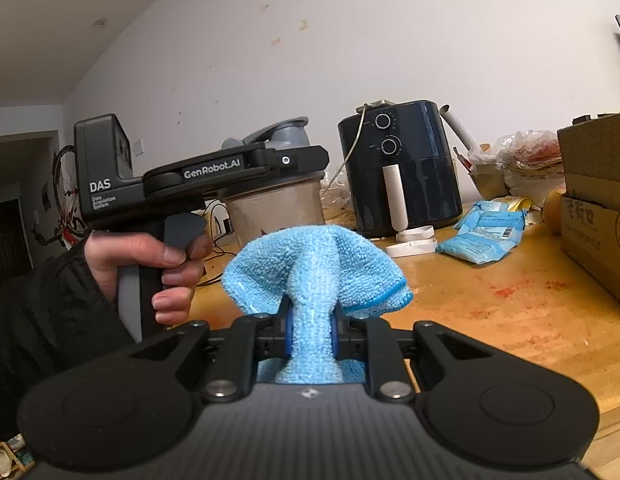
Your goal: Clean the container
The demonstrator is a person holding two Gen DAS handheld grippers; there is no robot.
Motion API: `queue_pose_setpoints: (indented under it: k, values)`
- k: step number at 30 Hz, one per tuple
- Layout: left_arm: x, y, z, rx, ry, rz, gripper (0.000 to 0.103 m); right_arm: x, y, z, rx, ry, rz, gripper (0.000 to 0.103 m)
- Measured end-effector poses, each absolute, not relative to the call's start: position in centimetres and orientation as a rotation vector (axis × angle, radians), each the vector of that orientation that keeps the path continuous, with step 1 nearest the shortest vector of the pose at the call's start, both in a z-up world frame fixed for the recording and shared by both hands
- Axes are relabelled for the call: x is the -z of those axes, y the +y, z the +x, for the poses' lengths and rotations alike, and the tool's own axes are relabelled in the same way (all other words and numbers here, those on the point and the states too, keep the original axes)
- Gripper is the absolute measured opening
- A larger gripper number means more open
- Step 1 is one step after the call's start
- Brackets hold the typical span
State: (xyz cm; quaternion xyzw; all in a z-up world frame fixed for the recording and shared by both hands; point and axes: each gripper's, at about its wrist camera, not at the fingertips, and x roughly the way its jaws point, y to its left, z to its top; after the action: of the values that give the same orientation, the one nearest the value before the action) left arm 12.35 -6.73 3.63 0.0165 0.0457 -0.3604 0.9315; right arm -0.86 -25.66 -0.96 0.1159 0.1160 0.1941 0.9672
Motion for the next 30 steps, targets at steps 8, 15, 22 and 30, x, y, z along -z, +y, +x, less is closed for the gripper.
queue_pose_setpoints:
  k: [8, 15, 22, 30]
  values:
    - [-3.6, -6.3, 13.0, 0.816, 0.098, 0.040, 0.095, 0.8, -25.2, -0.6, -0.402, 0.240, 0.224, 0.012]
    - [-3.6, -6.2, 13.3, 0.845, 0.100, 0.041, 0.095, 0.8, -24.9, -0.3, -0.406, 0.240, 0.206, 0.011]
    - [-3.7, -6.2, 13.6, 0.848, 0.105, 0.044, 0.095, 0.6, -24.3, 0.9, -0.409, 0.229, 0.184, 0.011]
    - [-3.7, -6.1, 14.1, 0.875, 0.108, 0.047, 0.095, 0.3, -23.1, 2.5, -0.414, 0.231, 0.146, 0.011]
